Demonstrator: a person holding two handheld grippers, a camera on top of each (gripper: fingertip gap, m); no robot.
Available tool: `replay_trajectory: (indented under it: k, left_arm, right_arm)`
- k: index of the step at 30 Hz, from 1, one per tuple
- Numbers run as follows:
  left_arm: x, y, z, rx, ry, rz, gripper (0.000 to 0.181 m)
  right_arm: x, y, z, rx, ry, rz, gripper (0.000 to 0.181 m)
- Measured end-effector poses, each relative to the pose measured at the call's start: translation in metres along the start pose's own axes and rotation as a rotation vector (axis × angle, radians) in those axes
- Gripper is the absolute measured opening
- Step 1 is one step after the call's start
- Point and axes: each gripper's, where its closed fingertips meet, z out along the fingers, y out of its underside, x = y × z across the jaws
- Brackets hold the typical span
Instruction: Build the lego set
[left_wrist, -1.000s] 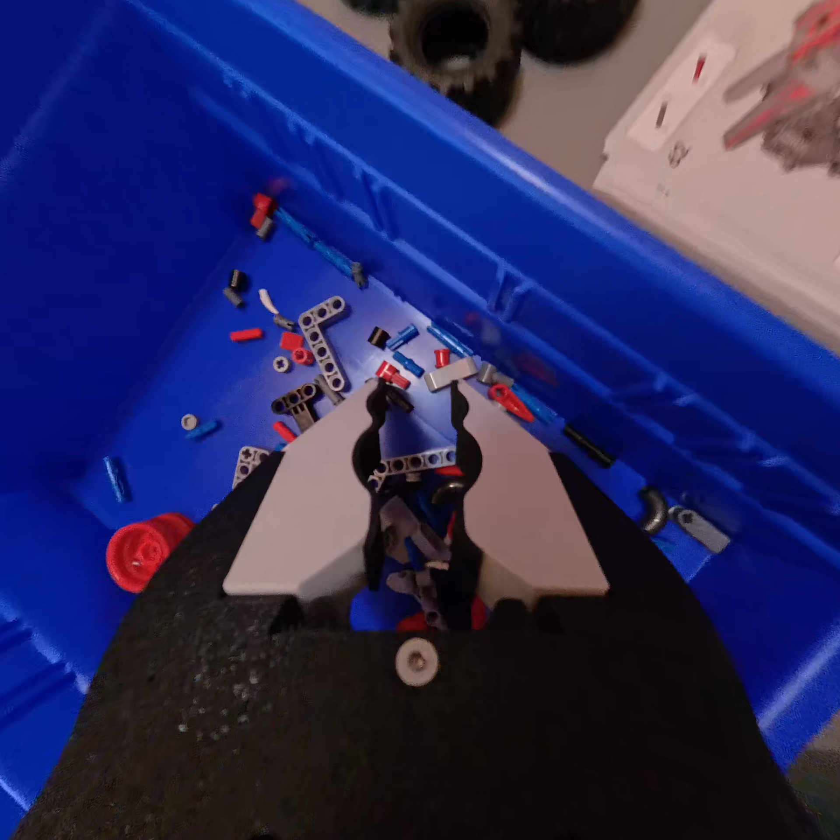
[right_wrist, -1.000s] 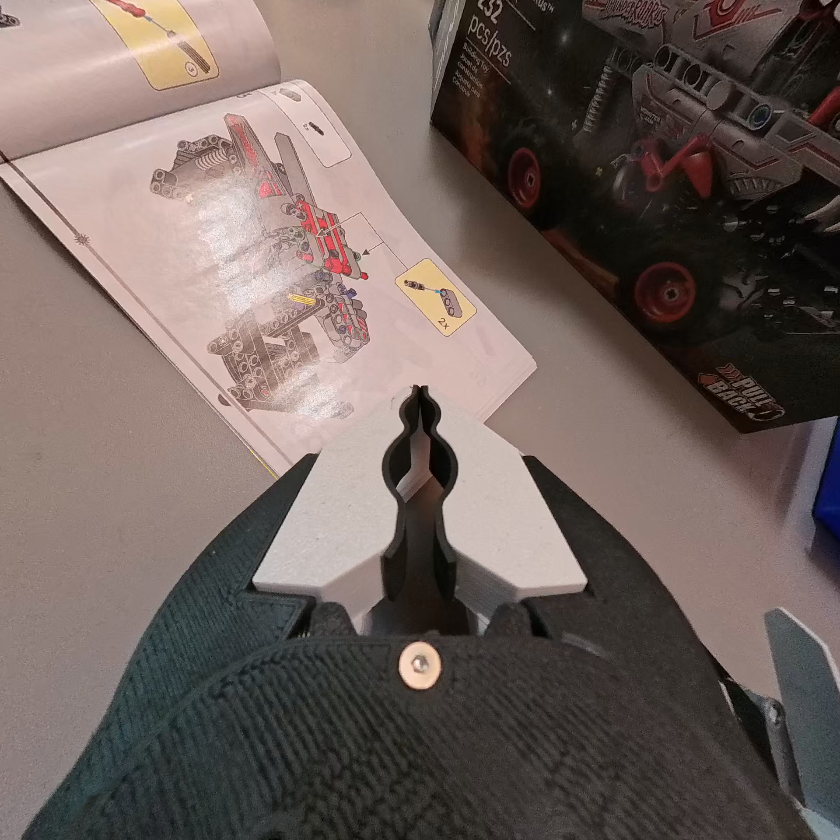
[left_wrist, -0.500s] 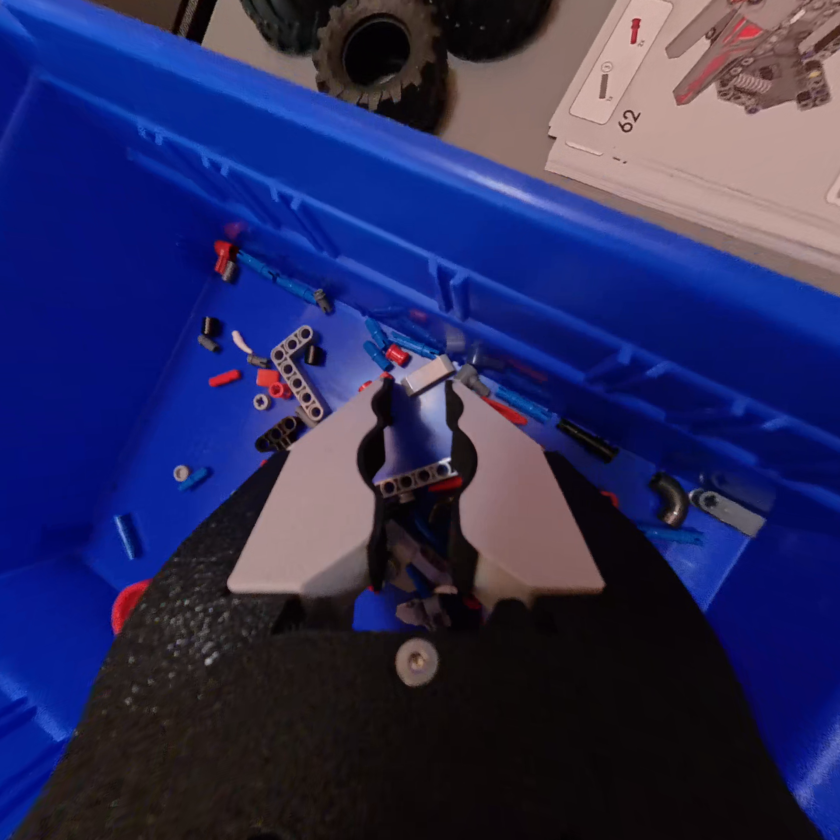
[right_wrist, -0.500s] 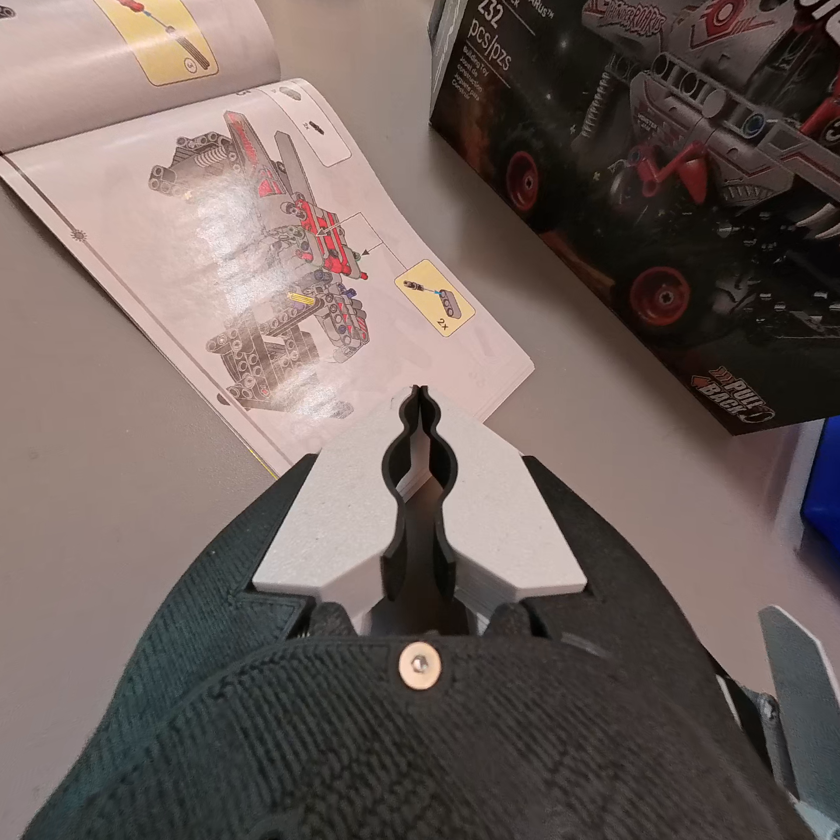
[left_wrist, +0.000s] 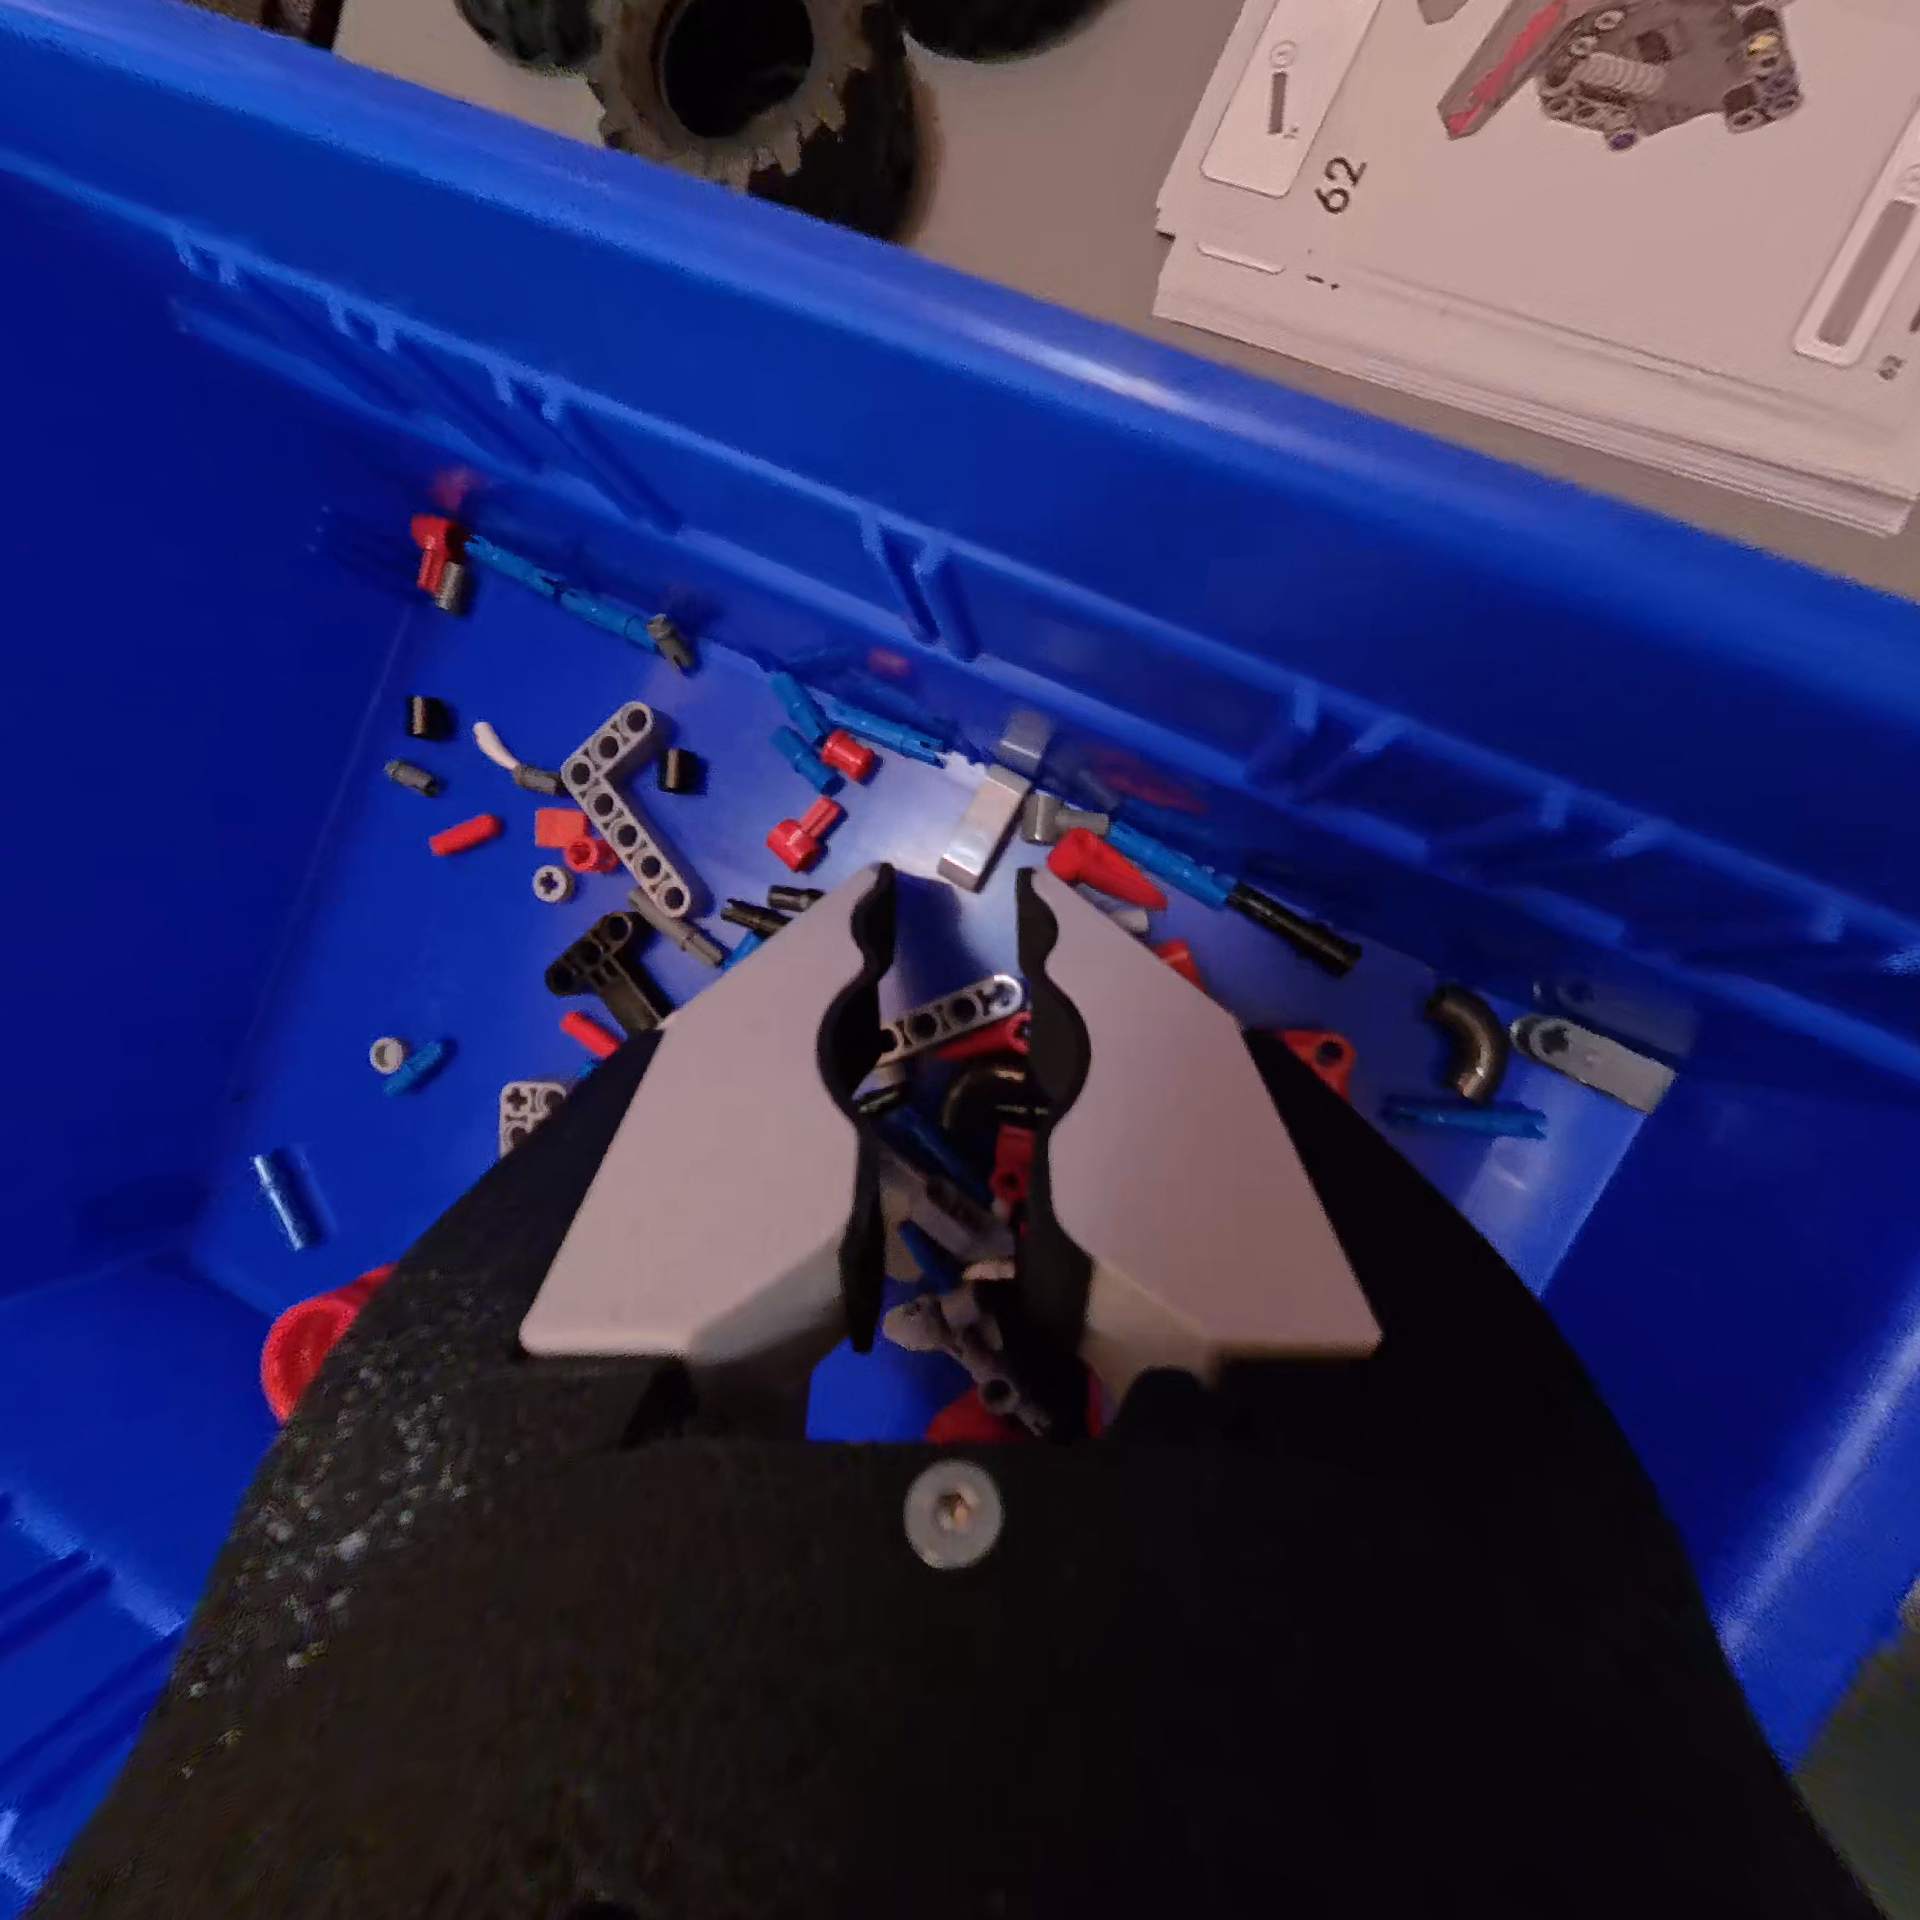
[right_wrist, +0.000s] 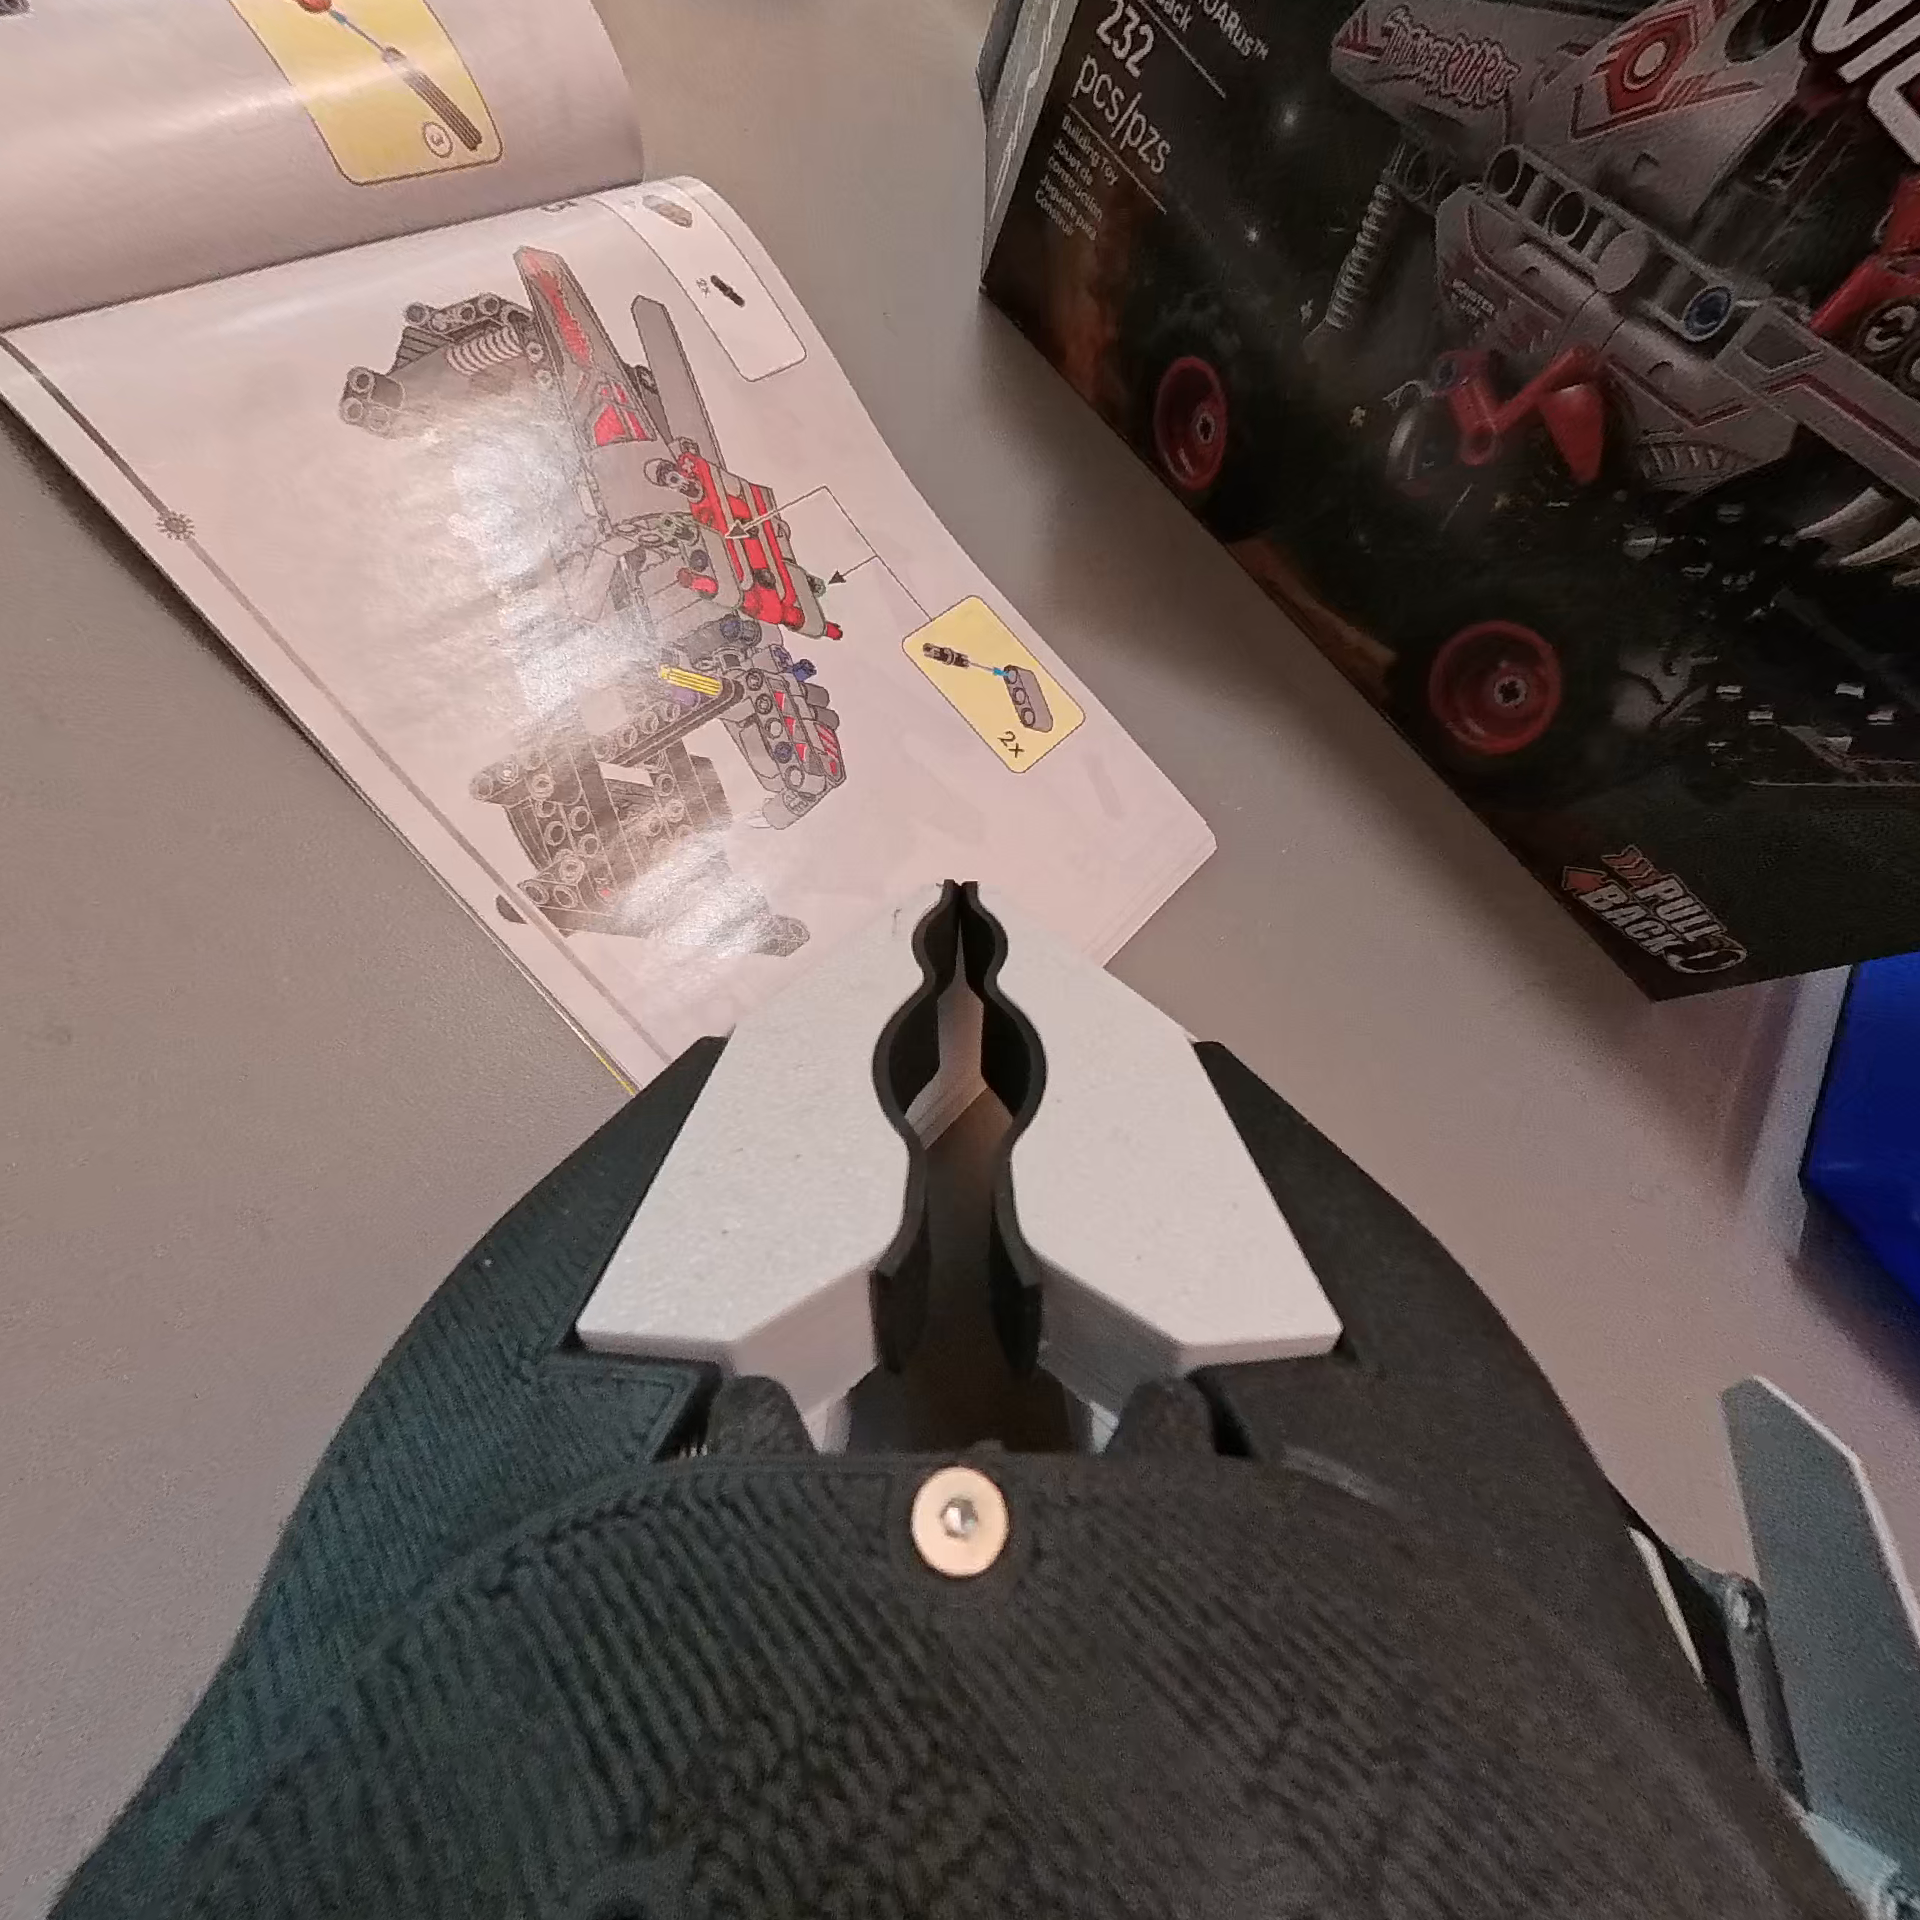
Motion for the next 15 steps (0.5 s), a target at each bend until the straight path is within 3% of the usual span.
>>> replay_trajectory:
  k: [6, 9, 12, 15]
  left_arm:
    - [0.005, -0.006, 0.004, 0.027, 0.035, 0.026, 0.007]
    - [-0.014, 0.003, -0.008, -0.053, -0.079, 0.005, 0.006]
    - [-0.036, -0.006, -0.040, 0.004, -0.212, -0.080, 0.006]
    - [-0.049, -0.030, -0.095, 0.127, -0.360, -0.148, 0.006]
  right_arm:
    - [-0.001, 0.000, 0.000, 0.002, 0.000, -0.006, 0.000]
    - [-0.001, 0.000, 0.000, 0.001, -0.007, 0.002, 0.000]
    - [-0.001, 0.000, 0.000, 0.000, -0.012, 0.009, 0.000]
    - [-0.001, 0.000, 0.000, 0.000, -0.010, 0.006, 0.000]
